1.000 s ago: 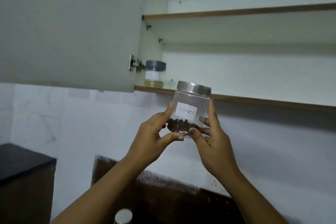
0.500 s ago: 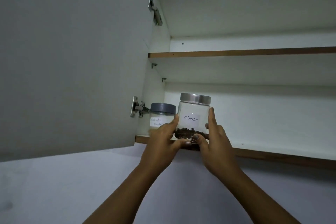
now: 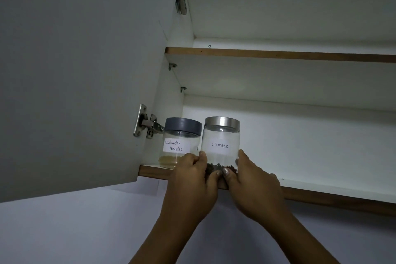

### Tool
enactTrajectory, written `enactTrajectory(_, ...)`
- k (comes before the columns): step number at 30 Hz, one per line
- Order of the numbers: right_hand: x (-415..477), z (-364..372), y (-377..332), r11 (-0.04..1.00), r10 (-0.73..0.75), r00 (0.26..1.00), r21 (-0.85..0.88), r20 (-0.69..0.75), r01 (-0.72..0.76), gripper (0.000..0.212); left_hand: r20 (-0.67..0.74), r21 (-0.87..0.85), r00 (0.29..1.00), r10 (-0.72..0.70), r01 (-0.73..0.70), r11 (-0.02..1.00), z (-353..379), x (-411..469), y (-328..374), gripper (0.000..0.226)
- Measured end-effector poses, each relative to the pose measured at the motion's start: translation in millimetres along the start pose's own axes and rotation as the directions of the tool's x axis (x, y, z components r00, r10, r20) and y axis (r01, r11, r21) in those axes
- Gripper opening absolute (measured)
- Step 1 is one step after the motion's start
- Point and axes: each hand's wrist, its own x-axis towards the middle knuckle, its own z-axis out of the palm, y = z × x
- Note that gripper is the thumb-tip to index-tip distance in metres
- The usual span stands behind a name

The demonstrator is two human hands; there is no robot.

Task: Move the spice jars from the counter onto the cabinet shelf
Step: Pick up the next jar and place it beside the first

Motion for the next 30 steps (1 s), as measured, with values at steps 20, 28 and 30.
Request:
enactTrajectory(20, -22.8, -0.7, 5.2, 0.998, 0.002, 0.995, -0.07, 0.095, 0.005, 0.066, 0.049, 0.05, 0.991, -0.124, 0.122, 0.991, -1.4, -18.6, 40.6, 0.051)
enactTrajectory(28, -152.7, -46.5, 88.9, 0.995, 0.061, 0.986, 0.07, 0.154, -0.072, 0.061, 0.292, -0.119, 0.956, 0.013, 0.023, 0.993, -5.3, -113.0, 146.0, 0.061)
enactTrajectory(30, -202.4, -63.9, 120.4, 0.989, 0.11, 0.963, 0.071, 0.247, -0.131, 0.065, 0.422, -0.131, 0.907, 0.003, 0.057, 0.99, 2.9, -154.1, 189.5, 0.068)
